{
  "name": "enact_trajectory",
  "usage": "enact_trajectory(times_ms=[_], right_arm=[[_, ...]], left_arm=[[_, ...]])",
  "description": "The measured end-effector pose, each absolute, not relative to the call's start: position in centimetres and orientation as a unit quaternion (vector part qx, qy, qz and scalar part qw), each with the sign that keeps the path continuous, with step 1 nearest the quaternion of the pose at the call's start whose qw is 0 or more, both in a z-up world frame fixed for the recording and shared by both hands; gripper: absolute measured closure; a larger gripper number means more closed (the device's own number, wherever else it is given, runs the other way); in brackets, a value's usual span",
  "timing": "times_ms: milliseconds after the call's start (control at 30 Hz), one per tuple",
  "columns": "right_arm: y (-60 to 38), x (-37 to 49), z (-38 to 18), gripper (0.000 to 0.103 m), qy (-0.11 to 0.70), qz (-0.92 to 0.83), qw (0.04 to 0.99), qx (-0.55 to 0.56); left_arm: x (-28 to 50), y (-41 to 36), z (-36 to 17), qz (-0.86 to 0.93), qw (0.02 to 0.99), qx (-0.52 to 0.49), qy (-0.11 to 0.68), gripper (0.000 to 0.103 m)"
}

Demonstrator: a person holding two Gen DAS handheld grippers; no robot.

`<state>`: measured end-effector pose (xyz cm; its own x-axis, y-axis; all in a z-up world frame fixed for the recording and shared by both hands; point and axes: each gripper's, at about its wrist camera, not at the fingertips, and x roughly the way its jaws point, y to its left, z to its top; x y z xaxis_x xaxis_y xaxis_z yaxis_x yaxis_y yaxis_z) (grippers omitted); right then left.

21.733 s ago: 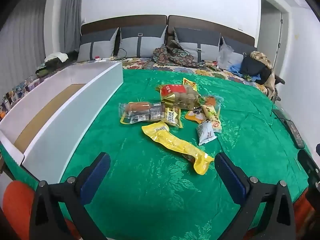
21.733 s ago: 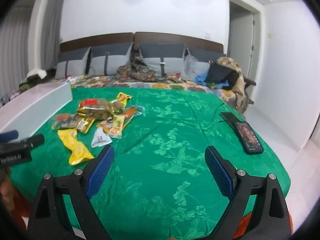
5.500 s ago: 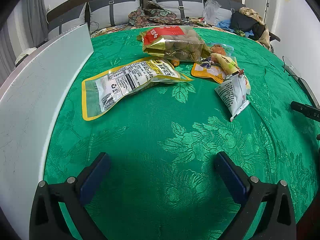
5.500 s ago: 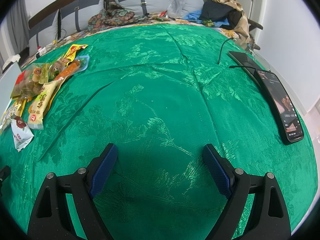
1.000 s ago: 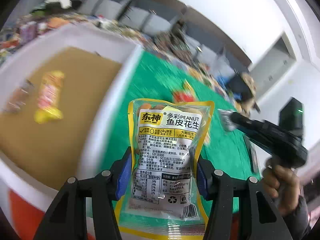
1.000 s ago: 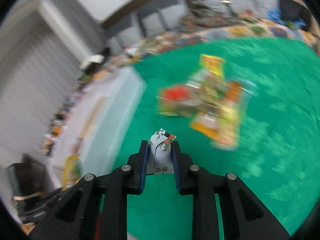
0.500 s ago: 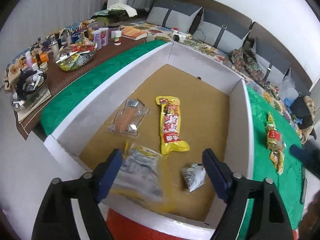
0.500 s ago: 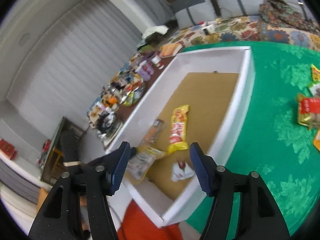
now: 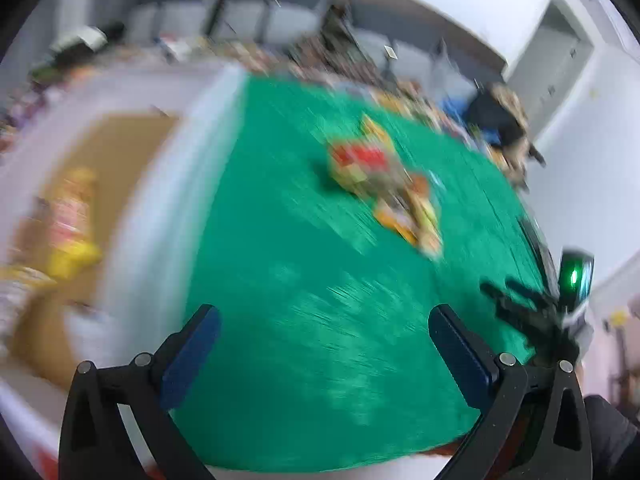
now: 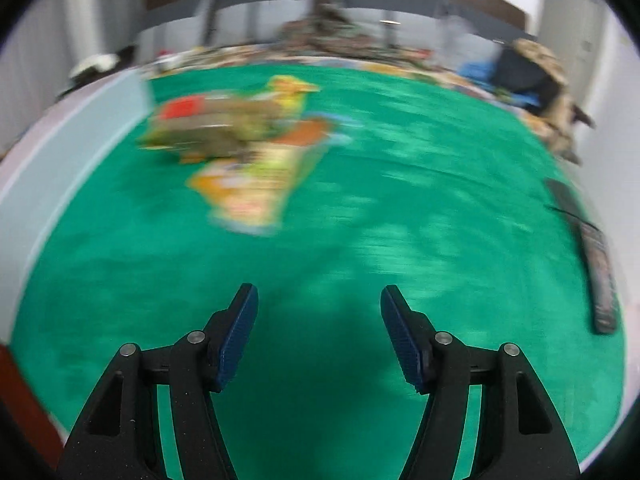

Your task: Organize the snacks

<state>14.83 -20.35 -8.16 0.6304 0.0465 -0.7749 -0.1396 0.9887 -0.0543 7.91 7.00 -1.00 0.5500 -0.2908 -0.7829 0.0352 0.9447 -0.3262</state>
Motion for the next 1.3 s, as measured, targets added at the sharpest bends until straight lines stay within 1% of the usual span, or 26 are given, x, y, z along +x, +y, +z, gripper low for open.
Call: enact_trajectory(times_ms=[133, 233, 267, 400, 500, 533, 667, 1300], right_arm=[[-25.4, 16.9, -9.7, 0.036, 0.445, 0.004, 0.895, -0.031], [-27.2, 17.5, -10.2, 0.035, 0.452, -0.007, 0.892, -0.028], [-27.7, 17.2, -10.2, 0.034, 0.446, -0.002, 0.895, -0.02], [-28.8, 16.8, -10.9, 0.022, 0.428, -0.005, 0.904, 0.006], [-28.8, 16.8, -10.9, 0.02, 0.43, -0.007, 0.903, 0.005], [-28.8, 16.9, -11.0, 0.019, 0.431, -0.007, 0.903, 0.006], [-28.8, 17.0, -11.0, 0.018, 0.431, -0.008, 0.902, 0.006], [-28.9, 17.0, -11.1, 0.017, 0.431, -0.009, 0.902, 0.006]], left_arm=[[11.5, 2.4, -5.6, -0.09, 0.85, -0.102, 0.509, 0.001], [14.0, 1.5, -6.9, -0.064, 0.861, -0.073, 0.498, 0.001], [14.6, 1.5, -7.1, -0.057, 0.866, -0.066, 0.492, 0.001], [17.3, 1.7, -8.7, -0.028, 0.878, -0.035, 0.477, 0.001], [18.1, 2.1, -10.1, -0.012, 0.878, -0.016, 0.479, 0.001], [17.9, 2.1, -10.3, -0.008, 0.883, -0.002, 0.47, 0.0], [17.5, 2.3, -10.6, -0.009, 0.891, -0.003, 0.453, 0.0], [17.7, 2.3, -10.8, -0.009, 0.891, -0.004, 0.454, 0.0]])
